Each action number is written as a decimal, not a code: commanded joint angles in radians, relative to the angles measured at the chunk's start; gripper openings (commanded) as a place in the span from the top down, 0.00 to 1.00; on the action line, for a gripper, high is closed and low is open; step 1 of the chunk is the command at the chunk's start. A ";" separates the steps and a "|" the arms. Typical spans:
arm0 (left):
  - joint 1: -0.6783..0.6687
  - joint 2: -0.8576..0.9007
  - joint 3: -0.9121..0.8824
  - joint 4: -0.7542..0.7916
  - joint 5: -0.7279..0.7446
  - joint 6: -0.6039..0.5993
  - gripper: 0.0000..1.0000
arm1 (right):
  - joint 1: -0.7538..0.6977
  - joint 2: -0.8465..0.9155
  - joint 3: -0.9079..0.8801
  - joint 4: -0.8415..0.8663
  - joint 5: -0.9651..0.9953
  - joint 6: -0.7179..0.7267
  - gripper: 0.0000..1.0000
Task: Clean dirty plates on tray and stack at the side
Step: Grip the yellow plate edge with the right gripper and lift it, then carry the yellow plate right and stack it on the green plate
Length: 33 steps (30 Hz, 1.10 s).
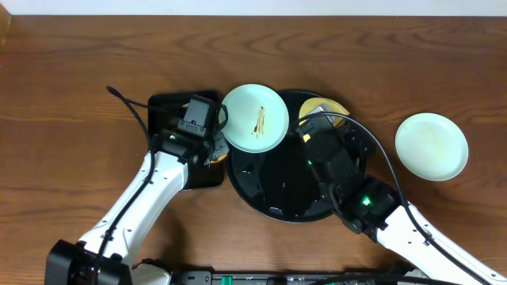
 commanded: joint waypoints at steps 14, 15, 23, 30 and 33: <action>0.004 -0.010 -0.004 -0.002 -0.012 0.020 0.92 | 0.008 -0.013 0.005 0.073 0.045 -0.036 0.99; 0.004 -0.010 -0.004 -0.002 -0.012 0.020 0.92 | 0.002 -0.013 0.005 0.057 0.023 0.026 0.99; 0.004 -0.010 -0.004 -0.006 -0.012 0.021 0.92 | -0.161 -0.011 0.005 -0.085 -0.230 0.419 0.99; 0.004 -0.010 -0.004 -0.007 -0.012 0.020 0.92 | -0.426 -0.011 0.006 -0.134 -0.473 0.562 0.99; 0.004 -0.010 -0.004 -0.007 -0.012 0.020 0.91 | -0.586 -0.011 0.006 -0.139 -0.594 0.618 0.99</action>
